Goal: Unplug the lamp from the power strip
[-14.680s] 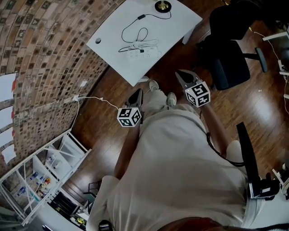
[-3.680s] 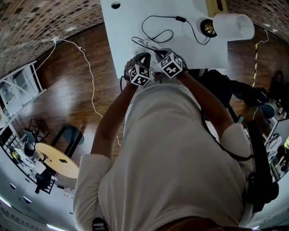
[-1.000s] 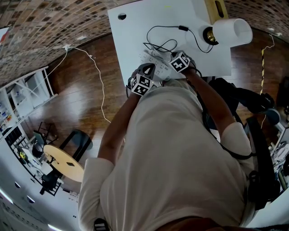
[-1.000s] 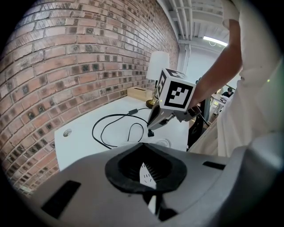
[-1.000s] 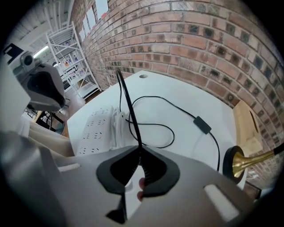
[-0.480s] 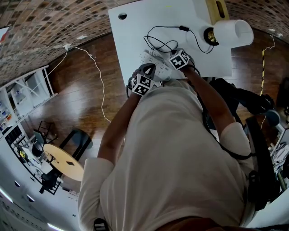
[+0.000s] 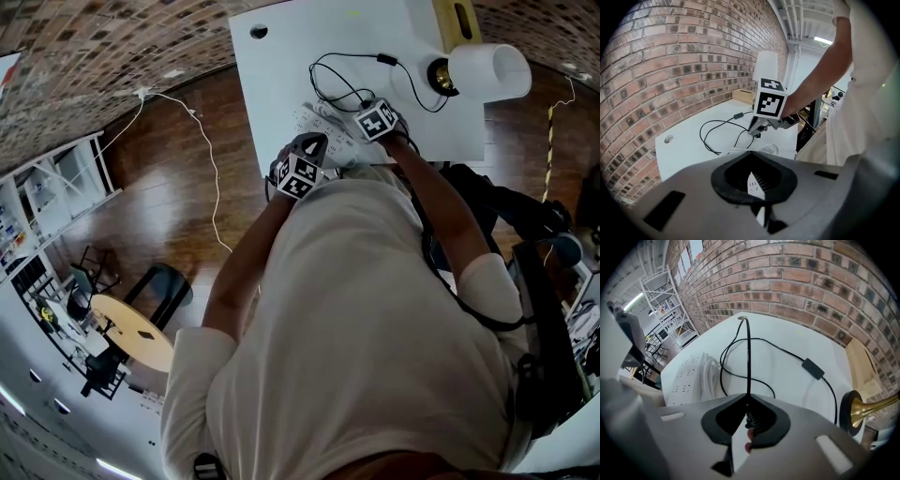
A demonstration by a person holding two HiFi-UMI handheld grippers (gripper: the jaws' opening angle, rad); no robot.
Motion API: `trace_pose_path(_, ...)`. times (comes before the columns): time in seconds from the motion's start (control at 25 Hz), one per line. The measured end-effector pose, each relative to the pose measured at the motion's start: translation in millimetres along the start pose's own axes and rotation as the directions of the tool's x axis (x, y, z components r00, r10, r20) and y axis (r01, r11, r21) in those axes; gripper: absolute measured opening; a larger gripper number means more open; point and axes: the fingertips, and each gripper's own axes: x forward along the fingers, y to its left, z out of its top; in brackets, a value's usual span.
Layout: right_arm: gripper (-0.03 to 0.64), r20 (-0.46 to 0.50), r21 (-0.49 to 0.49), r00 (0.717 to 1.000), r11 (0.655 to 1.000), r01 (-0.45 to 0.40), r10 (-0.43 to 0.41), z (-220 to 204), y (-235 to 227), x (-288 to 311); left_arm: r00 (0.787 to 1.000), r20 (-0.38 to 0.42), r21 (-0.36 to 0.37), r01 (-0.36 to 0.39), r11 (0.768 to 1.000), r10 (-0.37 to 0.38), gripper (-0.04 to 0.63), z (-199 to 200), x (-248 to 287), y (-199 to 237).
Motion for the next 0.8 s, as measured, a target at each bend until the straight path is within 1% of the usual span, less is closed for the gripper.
trace_pose_path(0.36,0.020,-0.002,0.047,1.000,0.999,0.011,-0.011,-3.3,-9.1,7.8,1.000,-0.004,-0.024,-0.009,1.000,0.009,0.003,-3.0,-2.4,4.2)
trace_pose_path(0.64,0.021,-0.001,0.156,0.999,0.987,0.041,-0.041,0.1,-21.5,16.9,1.000,-0.010,-0.064,-0.029,0.998,0.028,0.003,-6.4,-1.8,11.8)
trace_pose_path(0.8,0.021,-0.032,0.154,0.998,0.986,0.063,-0.059,1.1,-24.1,21.1,0.999,-0.005,-0.089,-0.035,0.995,0.035,0.003,-7.3,-2.2,15.6)
